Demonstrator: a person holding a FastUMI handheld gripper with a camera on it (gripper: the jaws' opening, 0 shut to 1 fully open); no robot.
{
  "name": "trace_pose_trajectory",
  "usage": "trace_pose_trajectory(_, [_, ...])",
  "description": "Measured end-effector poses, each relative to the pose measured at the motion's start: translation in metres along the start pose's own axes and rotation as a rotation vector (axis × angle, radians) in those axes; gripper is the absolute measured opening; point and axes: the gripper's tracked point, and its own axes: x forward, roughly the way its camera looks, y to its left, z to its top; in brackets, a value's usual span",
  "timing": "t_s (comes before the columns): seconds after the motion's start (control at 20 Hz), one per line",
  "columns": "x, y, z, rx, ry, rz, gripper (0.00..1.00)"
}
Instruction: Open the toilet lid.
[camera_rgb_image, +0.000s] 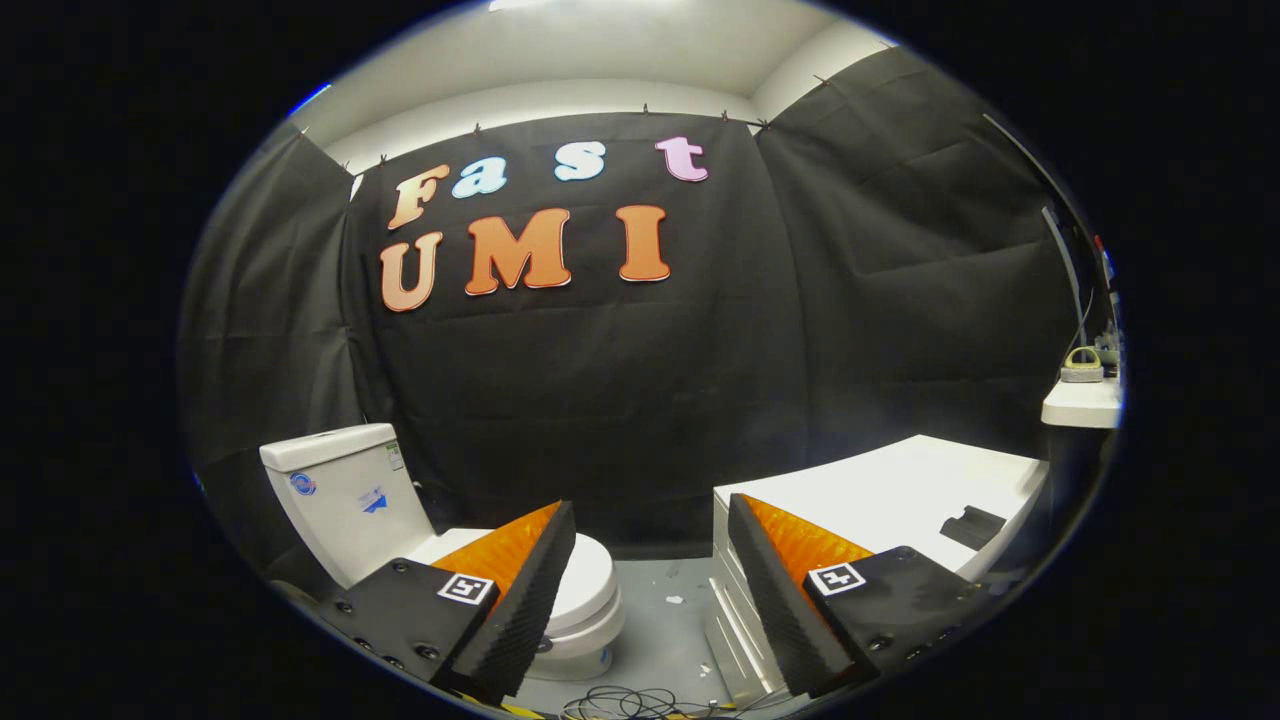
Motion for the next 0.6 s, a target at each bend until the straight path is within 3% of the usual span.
trace_pose_trajectory(0.6, [0.012,0.018,0.011,-0.028,-0.037,0.004,0.98])
